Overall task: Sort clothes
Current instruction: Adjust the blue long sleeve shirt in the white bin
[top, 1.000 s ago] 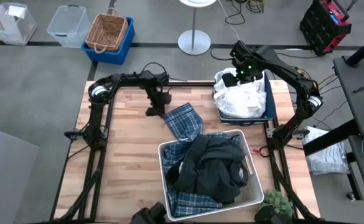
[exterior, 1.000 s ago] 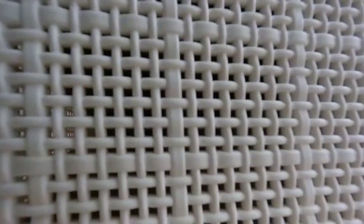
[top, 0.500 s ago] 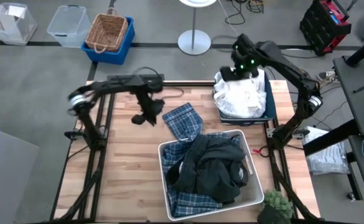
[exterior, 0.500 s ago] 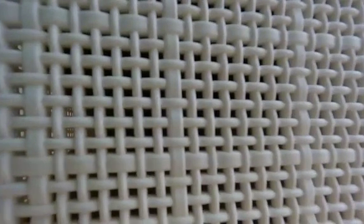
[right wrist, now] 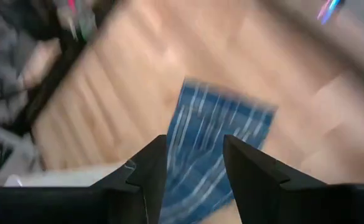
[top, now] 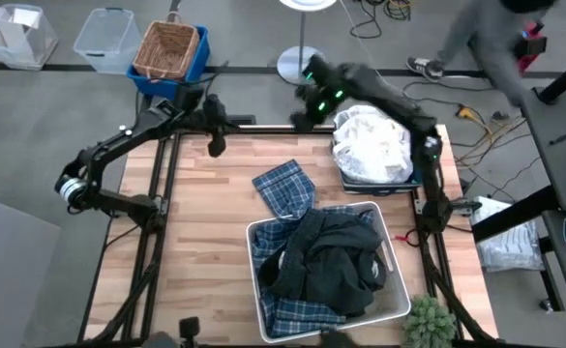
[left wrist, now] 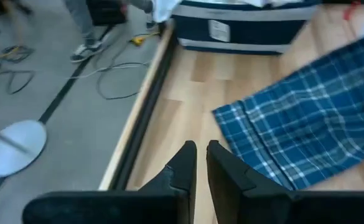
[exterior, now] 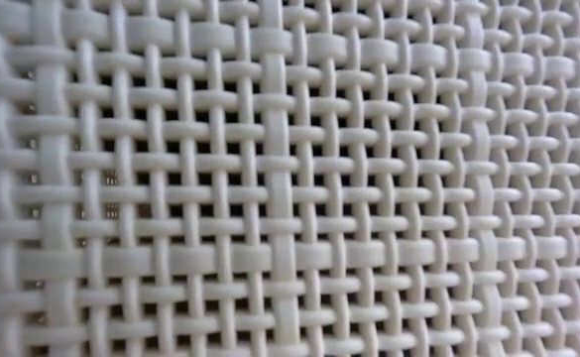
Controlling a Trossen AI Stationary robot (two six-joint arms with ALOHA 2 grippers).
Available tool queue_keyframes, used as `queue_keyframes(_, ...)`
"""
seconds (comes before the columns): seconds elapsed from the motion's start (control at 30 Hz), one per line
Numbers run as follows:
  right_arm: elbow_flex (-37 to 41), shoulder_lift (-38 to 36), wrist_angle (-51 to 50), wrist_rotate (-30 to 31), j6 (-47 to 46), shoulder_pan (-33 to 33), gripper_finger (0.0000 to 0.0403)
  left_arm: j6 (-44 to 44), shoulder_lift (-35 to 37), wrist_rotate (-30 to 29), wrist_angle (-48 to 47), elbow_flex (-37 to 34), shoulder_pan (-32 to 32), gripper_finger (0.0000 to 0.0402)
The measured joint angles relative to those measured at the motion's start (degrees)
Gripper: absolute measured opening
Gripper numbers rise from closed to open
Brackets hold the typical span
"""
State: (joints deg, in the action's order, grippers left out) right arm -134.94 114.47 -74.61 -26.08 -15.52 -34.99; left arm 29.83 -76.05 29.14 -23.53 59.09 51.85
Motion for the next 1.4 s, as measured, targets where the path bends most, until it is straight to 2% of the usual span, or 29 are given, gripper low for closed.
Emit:
queue_keyframes(0.1,2.5,2.2,-3.2,-2.9,-0.3,2.4,0.0148,-0.8,1.8,-0.4,-0.3,-0.1,0.5,0.002)
queue_keyframes(0.33,1.2,8.9,-8.0,-2.0,-0.9,5.7,0.0176,-1.0,3.1,-0.2,-0.3,0.0,0.6,0.002)
queue_keyframes(0.57,1.2,13.8,-13.6,-3.0,3.3,10.0,0.0208,-2.1,-1.6,0.4,1.7,-1.9,-0.1,0.002)
queue_keyframes(0.63,1.1,14.7,-13.3,-3.9,5.3,10.1,0.0213,0.3,-4.8,4.7,2.2,-2.3,-0.8,0.002)
queue_keyframes(0.77,-0.1,14.0,-13.7,-3.2,8.1,9.3,0.0214,9.8,-13.0,20.7,3.0,-2.1,-4.3,0.0021)
queue_keyframes(0.83,-0.1,12.5,-13.7,0.2,8.5,8.8,0.0211,8.9,-17.2,22.8,3.1,-1.5,-6.7,0.0025)
queue_keyframes(0.93,-0.1,8.7,-13.9,5.8,8.8,8.1,0.0207,5.3,-23.3,21.2,2.8,-0.5,-9.7,0.0047)
queue_keyframes(1.1,-0.1,2.3,-13.1,14.3,5.8,6.4,0.0206,8.4,-29.0,19.5,0.9,0.3,-13.6,0.0111)
queue_keyframes(1.27,-0.1,-1.3,-12.6,20.8,2.6,6.1,0.0206,13.8,-30.4,8.7,1.1,0.5,-15.5,0.0177)
queue_keyframes(1.4,-0.1,-2.6,-11.9,22.2,1.0,6.0,0.0207,17.7,-33.2,5.2,0.9,0.4,-15.9,0.0218)
